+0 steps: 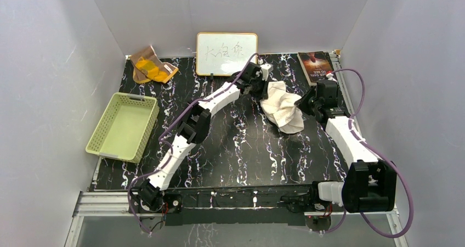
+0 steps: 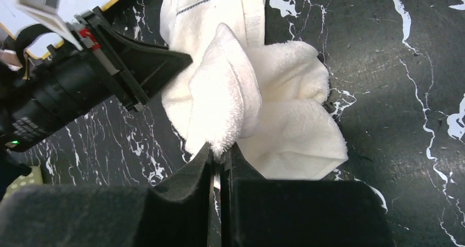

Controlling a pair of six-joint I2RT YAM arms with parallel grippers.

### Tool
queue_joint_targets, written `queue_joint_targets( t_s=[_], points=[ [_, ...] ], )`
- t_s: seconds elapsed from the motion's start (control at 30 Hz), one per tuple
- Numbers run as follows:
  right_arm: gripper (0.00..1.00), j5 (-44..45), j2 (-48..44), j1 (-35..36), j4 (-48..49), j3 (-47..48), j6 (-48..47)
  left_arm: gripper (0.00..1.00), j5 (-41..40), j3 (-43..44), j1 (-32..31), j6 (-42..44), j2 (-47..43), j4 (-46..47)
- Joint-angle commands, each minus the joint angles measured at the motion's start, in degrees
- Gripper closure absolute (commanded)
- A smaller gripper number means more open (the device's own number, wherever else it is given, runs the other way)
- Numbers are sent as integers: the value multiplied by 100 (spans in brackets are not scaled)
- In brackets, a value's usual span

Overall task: Roll the towels
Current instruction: Flatten out the towel at the center of the board.

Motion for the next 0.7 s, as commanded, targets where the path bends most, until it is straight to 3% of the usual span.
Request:
queue_joint_targets(
  t_s=[0.0,0.13,0.23,0.37,0.5,0.53,0.63,0.67],
  points=[
    [100,-149,-500,-18,118,392,-347,100,-545,-1061,192,-54,-730,-355],
    [100,-677,-688,-18,281,756,-616,100,-807,-3612,889,-403,-2746,440],
    [100,-1216,-675,56,291,1171,-734,100,-842,-5338,1594,-839,-4898,826],
    [100,-1181,-981,457,218,1745,-1070,100,-1379,-6017,1949,-715,-6866,189],
    [100,-1144,-1134,508,420,1582,-790,100,-1588,-6090,1986,-862,-7633,-715],
    [100,-1121,-1139,509,336,1460,-752,94,-1676,-6292,1987,-949,-7838,-787],
    [100,-631,-1304,501,312,456,-445,59,-1978,-7143,1982,-1058,-7958,-746],
    [96,-259,-1341,492,270,49,-250,45,-2105,-7514,1991,-1056,-7896,-648]
  ],
)
